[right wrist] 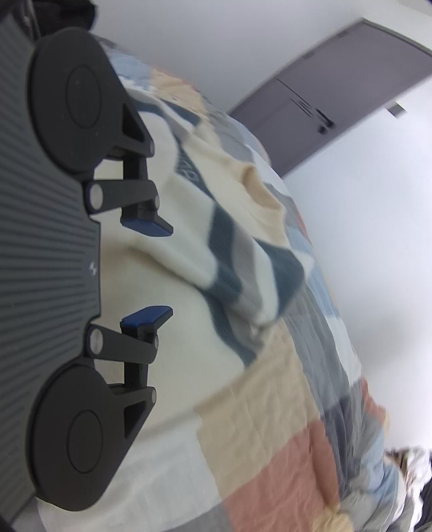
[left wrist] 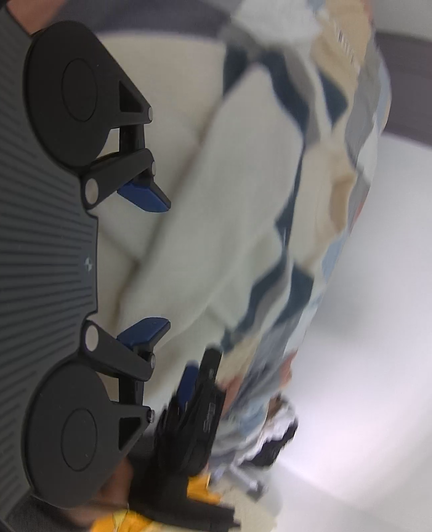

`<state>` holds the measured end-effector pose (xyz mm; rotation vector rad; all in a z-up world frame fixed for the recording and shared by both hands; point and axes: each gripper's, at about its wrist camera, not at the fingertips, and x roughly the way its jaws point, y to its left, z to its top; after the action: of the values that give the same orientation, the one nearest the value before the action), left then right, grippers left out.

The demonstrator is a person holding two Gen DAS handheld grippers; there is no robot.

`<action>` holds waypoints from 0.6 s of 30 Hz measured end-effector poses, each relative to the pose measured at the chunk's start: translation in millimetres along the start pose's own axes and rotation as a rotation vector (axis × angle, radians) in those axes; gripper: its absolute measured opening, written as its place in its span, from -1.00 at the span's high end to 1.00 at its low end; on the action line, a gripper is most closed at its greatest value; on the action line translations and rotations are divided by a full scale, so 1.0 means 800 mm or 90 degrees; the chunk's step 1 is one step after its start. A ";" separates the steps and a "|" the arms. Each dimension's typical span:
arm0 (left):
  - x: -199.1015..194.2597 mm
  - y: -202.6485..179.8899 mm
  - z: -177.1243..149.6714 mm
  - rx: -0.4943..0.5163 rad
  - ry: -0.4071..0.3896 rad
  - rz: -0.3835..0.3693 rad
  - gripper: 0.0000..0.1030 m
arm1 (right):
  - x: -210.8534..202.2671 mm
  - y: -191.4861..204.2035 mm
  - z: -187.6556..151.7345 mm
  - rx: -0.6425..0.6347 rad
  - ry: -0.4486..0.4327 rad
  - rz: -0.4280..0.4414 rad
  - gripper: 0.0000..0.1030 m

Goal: Fold large clothes

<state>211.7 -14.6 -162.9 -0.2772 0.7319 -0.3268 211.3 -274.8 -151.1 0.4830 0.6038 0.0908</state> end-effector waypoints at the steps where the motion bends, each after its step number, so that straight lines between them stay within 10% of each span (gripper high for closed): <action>1: -0.002 0.007 -0.003 -0.007 -0.004 0.013 -0.45 | -0.002 0.006 -0.003 -0.011 0.004 0.001 0.03; 6: 0.012 0.036 -0.015 -0.041 0.021 0.020 -0.43 | -0.003 0.034 -0.025 -0.068 0.026 -0.010 -0.37; 12: 0.040 0.063 -0.018 -0.107 0.048 0.020 -0.42 | 0.026 0.029 -0.033 -0.083 0.066 -0.115 -0.37; 18: 0.035 0.065 -0.020 -0.119 0.040 0.019 -0.42 | 0.029 0.020 -0.040 -0.054 0.097 -0.077 -0.36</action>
<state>230.0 20.2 -210.1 -0.4344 0.8295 -0.2399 213.6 -242.5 -178.8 0.3578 0.7733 0.0382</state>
